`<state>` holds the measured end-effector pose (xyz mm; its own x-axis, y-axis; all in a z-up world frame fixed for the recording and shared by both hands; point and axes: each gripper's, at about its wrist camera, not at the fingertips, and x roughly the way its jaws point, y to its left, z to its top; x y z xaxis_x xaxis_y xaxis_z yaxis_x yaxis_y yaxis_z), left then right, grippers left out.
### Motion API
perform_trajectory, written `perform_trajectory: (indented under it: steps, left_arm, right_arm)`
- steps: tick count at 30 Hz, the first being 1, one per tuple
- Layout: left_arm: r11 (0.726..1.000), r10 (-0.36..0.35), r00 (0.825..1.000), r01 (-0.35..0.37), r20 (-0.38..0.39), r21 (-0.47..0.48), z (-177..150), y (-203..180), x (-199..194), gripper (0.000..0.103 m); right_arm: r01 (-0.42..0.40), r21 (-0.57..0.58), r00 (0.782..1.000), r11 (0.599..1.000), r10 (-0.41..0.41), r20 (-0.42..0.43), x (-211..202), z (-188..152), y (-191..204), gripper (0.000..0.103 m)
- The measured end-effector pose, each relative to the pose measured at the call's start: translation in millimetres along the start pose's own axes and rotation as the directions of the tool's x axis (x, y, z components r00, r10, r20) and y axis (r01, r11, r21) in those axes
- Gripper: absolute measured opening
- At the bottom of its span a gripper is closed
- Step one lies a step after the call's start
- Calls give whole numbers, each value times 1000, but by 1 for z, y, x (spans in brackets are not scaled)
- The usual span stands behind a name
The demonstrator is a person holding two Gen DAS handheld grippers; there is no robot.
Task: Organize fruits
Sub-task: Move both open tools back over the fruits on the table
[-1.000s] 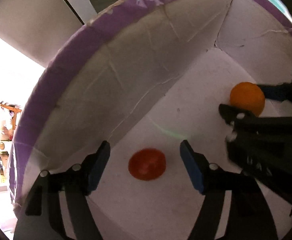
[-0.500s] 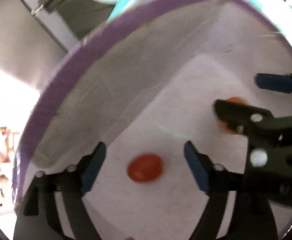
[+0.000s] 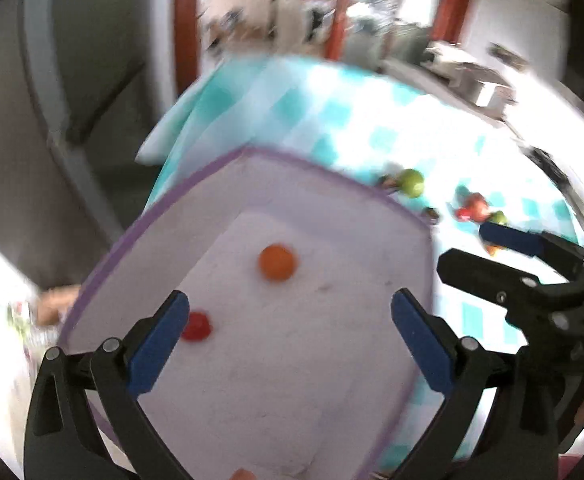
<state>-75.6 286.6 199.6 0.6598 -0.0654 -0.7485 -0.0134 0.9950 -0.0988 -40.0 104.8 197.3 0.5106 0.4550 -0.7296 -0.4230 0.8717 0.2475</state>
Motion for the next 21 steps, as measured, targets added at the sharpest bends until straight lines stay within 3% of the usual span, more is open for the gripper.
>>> perform_trajectory:
  steps: [4,7,11,12,14,16,21]
  left_arm:
    - [989,-33,992,16,120,145,-2,-54,-32,102]
    - [970,6,982,-52,190,239,-11,-85,-46,102]
    - [966,30,966,-94,258,241,-18,-105,-66,102]
    - [969,19,969,-79,246,235,-19,-108,-65,102]
    - [977,-46,994,25,96,214,-16,-113,-46,102]
    - [976,-69,997,72,-22,205,-16,-120,-23,101]
    - [939,-98,995,100,-21,330,-23,-164,-7,101]
  right_arm:
    - [72,150,992,986,-87,96,-54,-21,-50,88]
    - [113,284,974,952,-163,160,-95,-35,-89,88]
    - [228,412,942,882,-306,135,-112,-52,-137,88]
    - [239,430,939,870,-321,127,-112,-57,-145,88]
    - [257,458,933,851,-342,110,-114,-66,-163,88]
    - [277,461,930,843,-356,93,-109,-72,-177,88]
    - [320,485,923,814,-383,33,-94,-75,-218,88]
